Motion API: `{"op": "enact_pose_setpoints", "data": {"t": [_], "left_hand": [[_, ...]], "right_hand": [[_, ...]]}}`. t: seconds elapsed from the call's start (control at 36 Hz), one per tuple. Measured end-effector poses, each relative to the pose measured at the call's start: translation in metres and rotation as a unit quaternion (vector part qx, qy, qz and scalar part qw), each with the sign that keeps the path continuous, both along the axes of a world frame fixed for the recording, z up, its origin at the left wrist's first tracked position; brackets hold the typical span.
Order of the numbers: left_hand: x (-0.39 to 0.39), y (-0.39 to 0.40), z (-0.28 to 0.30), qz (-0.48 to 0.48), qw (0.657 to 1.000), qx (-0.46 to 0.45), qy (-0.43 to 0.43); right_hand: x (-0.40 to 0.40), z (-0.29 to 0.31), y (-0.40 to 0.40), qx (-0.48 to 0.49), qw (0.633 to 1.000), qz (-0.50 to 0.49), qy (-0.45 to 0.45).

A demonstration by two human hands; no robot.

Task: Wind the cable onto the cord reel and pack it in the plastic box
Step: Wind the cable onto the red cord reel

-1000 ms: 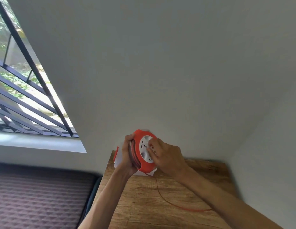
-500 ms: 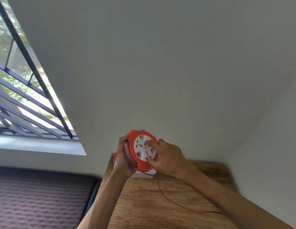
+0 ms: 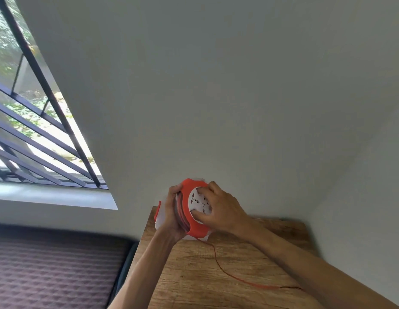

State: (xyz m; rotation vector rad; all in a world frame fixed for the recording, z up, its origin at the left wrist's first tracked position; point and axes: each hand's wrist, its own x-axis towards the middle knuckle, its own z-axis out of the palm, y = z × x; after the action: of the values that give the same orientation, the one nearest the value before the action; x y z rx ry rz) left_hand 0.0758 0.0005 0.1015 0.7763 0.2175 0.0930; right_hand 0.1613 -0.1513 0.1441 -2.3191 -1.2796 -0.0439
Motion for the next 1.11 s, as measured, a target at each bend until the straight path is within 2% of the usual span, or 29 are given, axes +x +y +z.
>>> {"op": "enact_pose_setpoints", "data": {"t": [0.08,0.14,0.17,0.25,0.33,0.39,0.44,0.5,0.58,0.64,0.75,0.83,0.94,1.03,1.11], "left_hand": [[-0.003,0.0,0.001,0.002,1.0,0.003,0.002],[-0.005,0.0,0.002,-0.003,1.0,0.009,0.004],[-0.006,-0.002,0.002,-0.003,1.0,0.01,-0.002],[-0.001,-0.008,0.007,0.028,0.999,0.024,-0.034],[0.005,-0.013,0.019,0.047,0.995,0.077,-0.04],[0.006,-0.014,0.022,0.056,0.995,0.084,-0.021],[0.007,-0.015,0.022,0.07,0.995,0.069,-0.016],[0.007,-0.015,0.02,0.081,0.996,0.039,-0.012],[0.005,-0.01,0.017,0.082,0.996,0.023,-0.005],[0.003,-0.002,0.014,0.085,0.996,0.025,0.002],[0.0,0.009,0.013,0.043,0.998,0.046,0.016],[-0.003,0.01,0.011,0.021,0.999,0.042,0.028],[-0.003,0.008,0.005,0.038,0.998,0.009,0.055],[0.0,0.008,0.004,0.049,0.996,0.014,0.07],[-0.001,0.01,0.008,0.019,0.998,0.028,0.05]], "right_hand": [[-0.003,0.001,0.002,0.0,0.999,-0.038,-0.034],[-0.006,0.001,0.004,0.026,0.993,-0.088,-0.078],[-0.007,0.002,0.005,0.039,0.989,-0.123,-0.073],[-0.006,0.007,0.01,0.048,0.97,-0.232,0.056],[-0.002,0.003,0.017,0.039,0.923,-0.297,0.244],[-0.003,-0.004,0.02,0.04,0.908,-0.306,0.283],[-0.005,-0.006,0.022,0.017,0.924,-0.31,0.226],[-0.005,-0.008,0.02,-0.006,0.954,-0.282,0.105],[-0.007,-0.01,0.01,0.042,0.986,-0.142,-0.078],[-0.008,-0.014,0.0,0.071,0.987,-0.035,-0.142],[0.001,-0.013,-0.011,0.048,0.993,0.067,-0.087],[0.01,-0.005,-0.014,0.005,0.983,0.115,-0.14],[0.016,-0.004,-0.016,-0.024,0.968,0.143,-0.205],[0.012,-0.007,-0.018,-0.005,0.969,0.139,-0.204],[0.018,-0.005,-0.025,-0.004,0.965,0.182,-0.188]]}}
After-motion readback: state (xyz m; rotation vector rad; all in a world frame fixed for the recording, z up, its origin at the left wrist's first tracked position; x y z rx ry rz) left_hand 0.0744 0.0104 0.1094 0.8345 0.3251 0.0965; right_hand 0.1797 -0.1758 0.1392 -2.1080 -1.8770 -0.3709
